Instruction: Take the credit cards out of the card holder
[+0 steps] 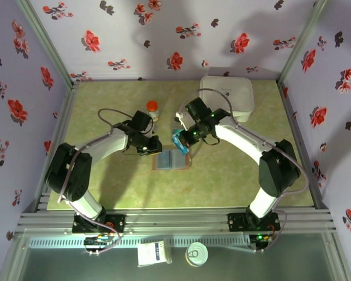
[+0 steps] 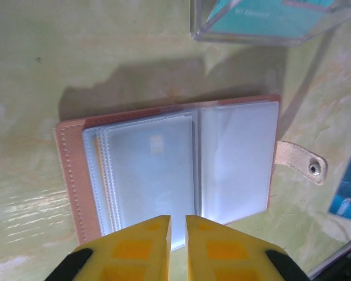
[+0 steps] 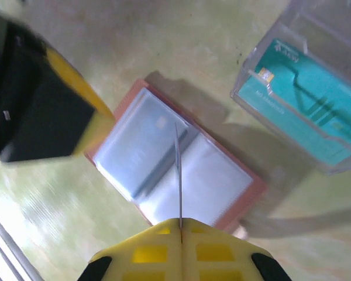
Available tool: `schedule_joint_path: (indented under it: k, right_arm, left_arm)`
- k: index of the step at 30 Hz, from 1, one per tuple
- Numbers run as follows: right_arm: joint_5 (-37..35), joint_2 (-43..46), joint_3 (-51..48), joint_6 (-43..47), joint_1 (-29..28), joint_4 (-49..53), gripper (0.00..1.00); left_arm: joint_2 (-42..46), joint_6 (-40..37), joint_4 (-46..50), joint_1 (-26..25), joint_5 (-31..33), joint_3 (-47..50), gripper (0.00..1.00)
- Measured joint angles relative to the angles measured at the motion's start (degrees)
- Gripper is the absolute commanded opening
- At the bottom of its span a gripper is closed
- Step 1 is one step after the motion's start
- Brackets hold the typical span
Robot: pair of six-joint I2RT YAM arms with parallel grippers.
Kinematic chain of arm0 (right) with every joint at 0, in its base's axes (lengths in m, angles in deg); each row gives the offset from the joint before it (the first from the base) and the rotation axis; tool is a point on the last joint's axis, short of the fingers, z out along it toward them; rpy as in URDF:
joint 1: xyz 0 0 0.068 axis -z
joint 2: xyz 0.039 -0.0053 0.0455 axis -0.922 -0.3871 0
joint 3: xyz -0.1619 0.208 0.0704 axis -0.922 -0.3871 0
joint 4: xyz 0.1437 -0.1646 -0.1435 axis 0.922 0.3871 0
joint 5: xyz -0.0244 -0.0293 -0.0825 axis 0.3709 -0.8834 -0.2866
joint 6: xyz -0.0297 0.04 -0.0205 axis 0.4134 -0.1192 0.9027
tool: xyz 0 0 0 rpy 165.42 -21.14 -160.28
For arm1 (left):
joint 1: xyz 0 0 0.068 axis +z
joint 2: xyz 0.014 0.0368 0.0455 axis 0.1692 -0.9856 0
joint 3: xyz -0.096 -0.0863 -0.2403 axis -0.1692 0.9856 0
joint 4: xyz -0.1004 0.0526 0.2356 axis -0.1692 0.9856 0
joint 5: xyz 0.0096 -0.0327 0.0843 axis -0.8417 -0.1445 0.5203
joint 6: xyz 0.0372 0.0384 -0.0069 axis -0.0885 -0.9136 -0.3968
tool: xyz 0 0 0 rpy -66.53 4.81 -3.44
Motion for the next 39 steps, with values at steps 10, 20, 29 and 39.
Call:
schedule_joint_path:
  k: [10, 20, 29, 39]
  right_arm:
    - [-9.7, -10.4, 19.4, 35.6, 1.8, 13.2, 0.0]
    - [-7.3, -26.9, 41.3, 48.5, 6.6, 23.8, 0.0]
    - [-3.9, -35.5, 50.6, 52.0, 7.6, 26.7, 0.0]
    - [-2.5, -39.6, 52.1, 52.7, 7.6, 27.3, 0.22]
  left_arm:
    - [6.1, 0.5, 0.0, 2.9, 0.7, 6.1, 0.16]
    - [7.9, 1.0, 0.3, 3.9, 1.0, 7.3, 0.16]
    - [7.9, 1.4, 0.3, 4.0, 1.0, 7.3, 0.16]
    - [7.6, 1.4, 0.7, 4.7, 1.0, 7.4, 0.16]
